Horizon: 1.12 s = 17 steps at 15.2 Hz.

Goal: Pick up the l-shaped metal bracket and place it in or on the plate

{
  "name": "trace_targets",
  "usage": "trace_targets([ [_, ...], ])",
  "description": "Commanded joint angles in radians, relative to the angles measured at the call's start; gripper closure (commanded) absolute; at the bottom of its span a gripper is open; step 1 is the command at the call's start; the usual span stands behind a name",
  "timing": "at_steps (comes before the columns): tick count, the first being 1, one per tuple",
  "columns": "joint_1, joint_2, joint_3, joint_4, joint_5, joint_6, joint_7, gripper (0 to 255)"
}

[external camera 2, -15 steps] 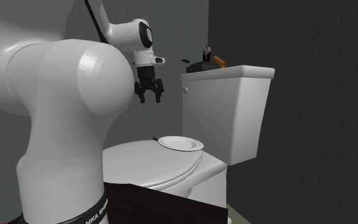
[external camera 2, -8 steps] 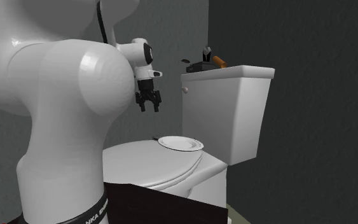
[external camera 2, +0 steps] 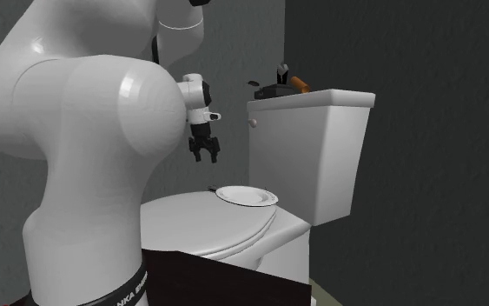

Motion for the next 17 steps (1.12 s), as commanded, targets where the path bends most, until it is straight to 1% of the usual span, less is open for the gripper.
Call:
trace_targets([
  [1, 0.007, 0.032, -0.007, 0.015, -0.014, 0.015, 0.013, 0],
  [6, 0.013, 0.085, -0.023, 0.015, -0.041, 0.066, 0.030, 0],
  [14, 0.013, 0.085, -0.023, 0.015, -0.041, 0.066, 0.029, 0],
  [15, 0.013, 0.085, -0.023, 0.015, -0.041, 0.066, 0.029, 255],
  [17, 0.013, 0.085, -0.023, 0.015, -0.041, 0.066, 0.029, 255],
])
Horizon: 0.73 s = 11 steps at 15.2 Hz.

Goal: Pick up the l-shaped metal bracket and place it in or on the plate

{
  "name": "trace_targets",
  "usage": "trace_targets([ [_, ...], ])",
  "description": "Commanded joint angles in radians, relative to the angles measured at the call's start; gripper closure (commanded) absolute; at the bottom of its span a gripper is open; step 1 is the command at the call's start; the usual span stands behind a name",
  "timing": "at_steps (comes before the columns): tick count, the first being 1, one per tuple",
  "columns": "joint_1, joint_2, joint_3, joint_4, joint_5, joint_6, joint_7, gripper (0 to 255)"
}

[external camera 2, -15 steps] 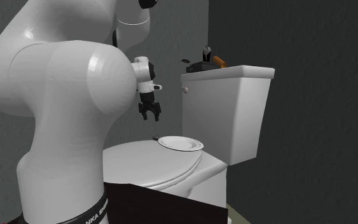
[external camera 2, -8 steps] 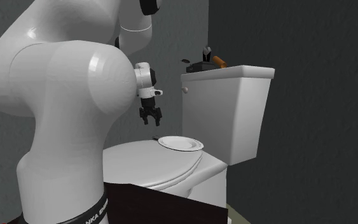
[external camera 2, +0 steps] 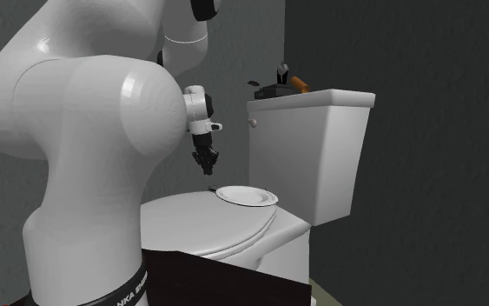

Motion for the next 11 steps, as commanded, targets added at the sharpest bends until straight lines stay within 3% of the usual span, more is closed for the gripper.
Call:
trace_targets([
  [1, 0.000, 0.000, 0.000, 0.000, 0.000, 0.000, 0.000, 255],
  [7, 0.000, 0.000, 0.000, 0.000, 0.000, 0.000, 0.000, 255],
  [8, 0.000, 0.000, 0.000, 0.000, 0.000, 0.000, 0.000, 0],
  [11, -0.019, 0.122, -0.009, 0.182, 0.037, -0.110, -0.050, 0],
])
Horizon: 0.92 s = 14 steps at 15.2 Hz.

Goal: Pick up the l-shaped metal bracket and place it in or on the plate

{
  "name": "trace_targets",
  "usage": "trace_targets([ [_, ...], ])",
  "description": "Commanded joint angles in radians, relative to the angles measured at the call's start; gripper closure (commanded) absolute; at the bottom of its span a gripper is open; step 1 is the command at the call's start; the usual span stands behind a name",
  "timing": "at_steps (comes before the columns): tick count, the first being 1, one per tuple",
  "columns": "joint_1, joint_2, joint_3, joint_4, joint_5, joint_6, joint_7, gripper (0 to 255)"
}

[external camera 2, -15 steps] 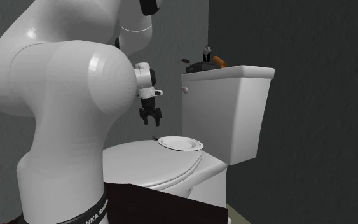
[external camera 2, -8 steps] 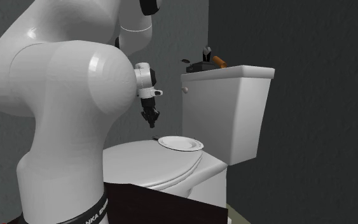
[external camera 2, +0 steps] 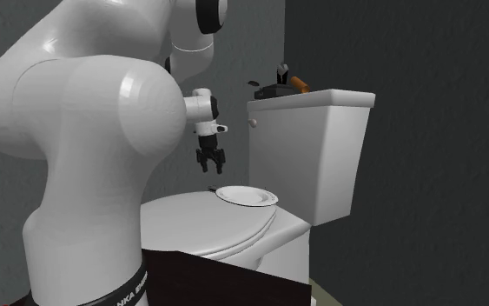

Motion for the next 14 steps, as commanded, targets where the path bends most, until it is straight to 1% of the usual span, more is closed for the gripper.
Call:
trace_targets([
  [1, -0.011, 0.085, -0.007, 0.132, 0.023, -0.079, -0.034, 0],
  [4, -0.019, 0.228, -0.020, 0.353, 0.052, -0.208, -0.075, 0],
  [7, -0.018, 0.403, -0.036, 0.636, 0.077, -0.365, -0.115, 0],
  [8, -0.013, 0.477, -0.042, 0.758, 0.085, -0.430, -0.130, 0],
  [9, -0.005, 0.569, -0.049, 0.915, 0.094, -0.510, -0.147, 0],
  [10, 0.021, 0.731, -0.062, 1.205, 0.104, -0.649, -0.176, 0],
  [14, 0.005, 0.709, -0.052, 1.107, 0.092, -0.578, -0.164, 0],
])
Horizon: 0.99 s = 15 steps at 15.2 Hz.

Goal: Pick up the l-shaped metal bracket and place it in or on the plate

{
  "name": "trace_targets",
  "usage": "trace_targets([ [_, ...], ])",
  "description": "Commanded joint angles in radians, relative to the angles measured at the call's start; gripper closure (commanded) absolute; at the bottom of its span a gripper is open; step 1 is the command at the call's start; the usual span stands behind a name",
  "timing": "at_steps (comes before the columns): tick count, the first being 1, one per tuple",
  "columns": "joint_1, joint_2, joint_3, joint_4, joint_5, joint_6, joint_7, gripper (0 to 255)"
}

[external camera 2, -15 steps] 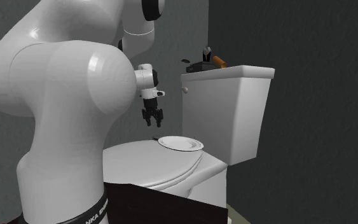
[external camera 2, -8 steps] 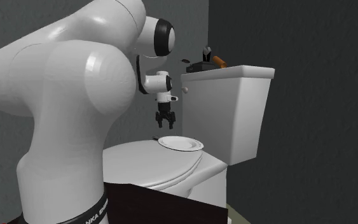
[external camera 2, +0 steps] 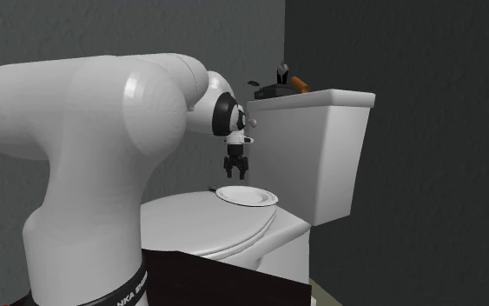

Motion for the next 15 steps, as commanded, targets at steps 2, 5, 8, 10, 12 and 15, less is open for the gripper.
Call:
trace_targets([
  [2, -0.033, -0.015, 0.010, -0.115, -0.017, 0.068, -0.066, 0],
  [5, -0.039, -0.012, 0.017, -0.132, -0.026, 0.087, -0.062, 0],
  [8, -0.042, -0.011, 0.026, -0.132, -0.035, 0.086, -0.060, 0],
  [10, -0.043, -0.010, 0.028, -0.132, -0.037, 0.086, -0.059, 0],
  [12, -0.044, -0.010, 0.029, -0.132, -0.038, 0.086, -0.059, 0],
  [15, -0.034, 0.034, 0.026, -0.063, -0.037, 0.063, -0.067, 255],
])
